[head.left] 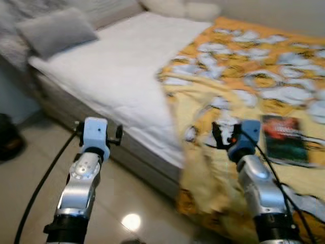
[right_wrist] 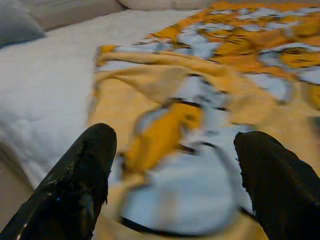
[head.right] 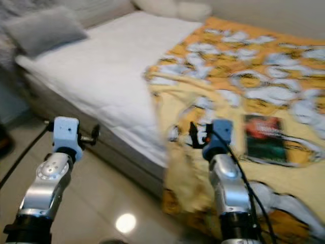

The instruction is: Clean up the room

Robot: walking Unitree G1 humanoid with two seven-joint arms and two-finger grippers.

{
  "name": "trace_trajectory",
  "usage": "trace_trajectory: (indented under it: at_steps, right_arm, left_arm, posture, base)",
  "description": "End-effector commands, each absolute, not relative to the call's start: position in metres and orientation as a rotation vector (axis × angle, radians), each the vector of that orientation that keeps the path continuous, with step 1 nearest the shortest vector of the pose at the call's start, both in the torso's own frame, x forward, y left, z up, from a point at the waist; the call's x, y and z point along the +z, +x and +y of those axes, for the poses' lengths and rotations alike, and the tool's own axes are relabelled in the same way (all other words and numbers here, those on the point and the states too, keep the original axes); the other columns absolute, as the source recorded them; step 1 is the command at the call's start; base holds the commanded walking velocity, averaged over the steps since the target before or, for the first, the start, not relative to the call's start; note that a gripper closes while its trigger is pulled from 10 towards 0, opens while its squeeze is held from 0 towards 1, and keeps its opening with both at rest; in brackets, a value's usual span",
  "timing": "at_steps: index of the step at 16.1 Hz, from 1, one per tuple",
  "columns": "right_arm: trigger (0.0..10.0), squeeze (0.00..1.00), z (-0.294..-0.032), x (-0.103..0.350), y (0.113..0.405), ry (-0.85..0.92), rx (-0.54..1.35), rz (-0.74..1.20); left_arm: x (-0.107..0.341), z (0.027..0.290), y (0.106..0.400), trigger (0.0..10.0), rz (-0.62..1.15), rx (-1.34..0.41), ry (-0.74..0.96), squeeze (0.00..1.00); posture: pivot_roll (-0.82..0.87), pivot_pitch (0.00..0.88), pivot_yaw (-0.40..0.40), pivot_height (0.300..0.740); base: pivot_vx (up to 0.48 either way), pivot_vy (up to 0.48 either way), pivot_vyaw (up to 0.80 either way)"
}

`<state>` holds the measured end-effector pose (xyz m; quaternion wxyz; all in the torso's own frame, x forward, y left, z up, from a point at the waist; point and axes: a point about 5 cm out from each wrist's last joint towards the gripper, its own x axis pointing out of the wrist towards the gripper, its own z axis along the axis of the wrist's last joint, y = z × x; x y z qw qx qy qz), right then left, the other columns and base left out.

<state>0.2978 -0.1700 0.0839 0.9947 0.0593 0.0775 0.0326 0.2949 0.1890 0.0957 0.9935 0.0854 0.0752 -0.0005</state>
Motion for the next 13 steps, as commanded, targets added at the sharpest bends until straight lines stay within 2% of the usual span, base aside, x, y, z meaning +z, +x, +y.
trace_trajectory:
  at_steps: [1, 4, 9, 12, 13]
  right_arm:
    - [10.0, 0.00, -0.163, 0.084, 0.298, 0.132, 0.085, 0.157]
    - [10.0, 0.00, -0.162, 0.083, 0.297, 0.116, 0.114, 0.167]
    - [10.0, 0.00, -0.150, 0.081, 0.293, 0.114, 0.209, 0.191]
    - [10.0, 0.00, -0.153, 0.080, 0.292, 0.111, 0.208, 0.194]
    - [10.0, 0.00, -0.152, 0.079, 0.292, 0.121, 0.219, 0.200]
  left_arm:
    - [0.096, 0.194, 0.293, 10.0, 0.158, 0.012, 0.181, 1.00]
    - [0.095, 0.193, 0.292, 10.0, 0.160, 0.006, 0.183, 1.00]
    - [0.099, 0.188, 0.292, 10.0, 0.141, -0.040, 0.205, 1.00]
    - [0.097, 0.184, 0.291, 10.0, 0.144, -0.066, 0.221, 1.00]
    - [0.098, 0.184, 0.291, 10.0, 0.142, -0.081, 0.223, 1.00]
  posture:
    - [0.05, 0.000, 0.039, 0.740]
    - [0.05, 0.000, 0.042, 0.740]
    - [0.05, 0.000, 0.045, 0.740]
    - [0.05, 0.000, 0.047, 0.740]
    - [0.05, 0.000, 0.046, 0.740]
  base:
    - [0.000, -0.480, 0.00]
    - [0.000, -0.480, 0.00]
    - [0.000, -0.480, 0.80]
    - [0.000, -0.480, 0.78]
    - [0.000, -0.311, 0.00]
